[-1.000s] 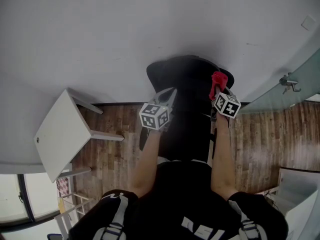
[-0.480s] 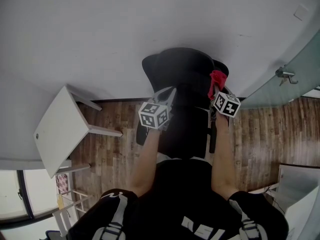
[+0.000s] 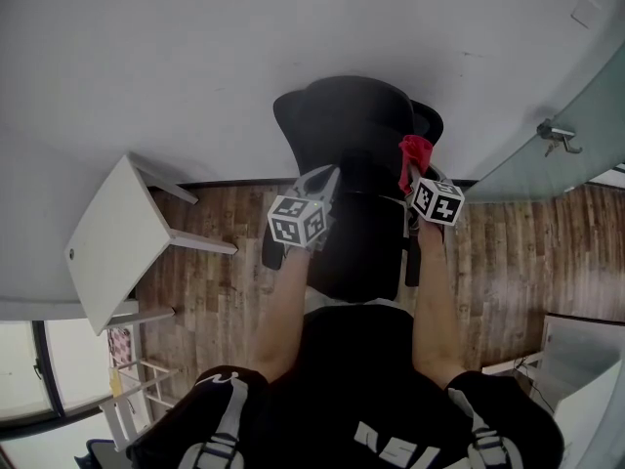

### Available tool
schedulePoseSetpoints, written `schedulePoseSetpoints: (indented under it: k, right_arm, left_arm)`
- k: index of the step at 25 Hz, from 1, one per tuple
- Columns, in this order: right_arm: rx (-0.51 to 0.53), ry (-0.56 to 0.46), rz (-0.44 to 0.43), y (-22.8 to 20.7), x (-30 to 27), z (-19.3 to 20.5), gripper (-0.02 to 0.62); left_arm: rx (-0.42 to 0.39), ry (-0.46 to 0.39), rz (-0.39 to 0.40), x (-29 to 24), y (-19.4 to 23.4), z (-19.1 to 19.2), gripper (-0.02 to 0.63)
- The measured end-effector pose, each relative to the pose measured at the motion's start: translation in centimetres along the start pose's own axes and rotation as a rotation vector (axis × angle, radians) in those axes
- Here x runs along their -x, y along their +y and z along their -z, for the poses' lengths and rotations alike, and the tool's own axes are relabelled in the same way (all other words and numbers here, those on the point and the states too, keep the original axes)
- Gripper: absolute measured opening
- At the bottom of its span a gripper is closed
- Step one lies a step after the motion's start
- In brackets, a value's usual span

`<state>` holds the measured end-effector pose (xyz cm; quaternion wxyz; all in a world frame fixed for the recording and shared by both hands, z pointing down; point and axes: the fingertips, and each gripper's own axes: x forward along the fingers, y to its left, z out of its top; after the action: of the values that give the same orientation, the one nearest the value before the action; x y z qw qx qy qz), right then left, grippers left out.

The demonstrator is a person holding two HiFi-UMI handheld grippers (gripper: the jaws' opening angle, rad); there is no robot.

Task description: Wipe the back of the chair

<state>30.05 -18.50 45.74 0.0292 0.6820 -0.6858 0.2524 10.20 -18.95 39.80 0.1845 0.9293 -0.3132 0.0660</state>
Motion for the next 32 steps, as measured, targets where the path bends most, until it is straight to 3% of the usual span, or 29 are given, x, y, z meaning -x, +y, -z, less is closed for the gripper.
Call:
schedulePoseSetpoints:
  k: [7, 13, 18, 23, 32]
  right_arm:
    - [0.01, 0.043, -0.055, 1.7, 0.1, 2.9, 0.071]
    - [0.044, 0.081, -0.126, 5.6, -2.1, 5.0, 0.071]
    - [0.116, 0.108, -0.215, 10.8, -5.2, 6.5, 0.072]
    - [0.17, 0.091, -0.28, 15.9, -9.9, 7.7, 0.072]
    - [0.181, 0.067, -0.295, 21.4, -17.9, 10.3, 0.071]
  left_arm:
    - [-0.001, 0.007, -0.047, 1.1, 0.3, 1.9, 0.023]
    - [-0.011, 0.006, -0.093, 1.9, 3.5, 2.5, 0.023]
    - [-0.036, 0.012, -0.134, 2.8, 7.9, 2.8, 0.023]
    - [-0.054, 0.024, -0.126, 3.2, 12.8, 3.4, 0.023]
    - [-0.02, 0.038, -0.091, 3.9, 21.3, 5.4, 0.023]
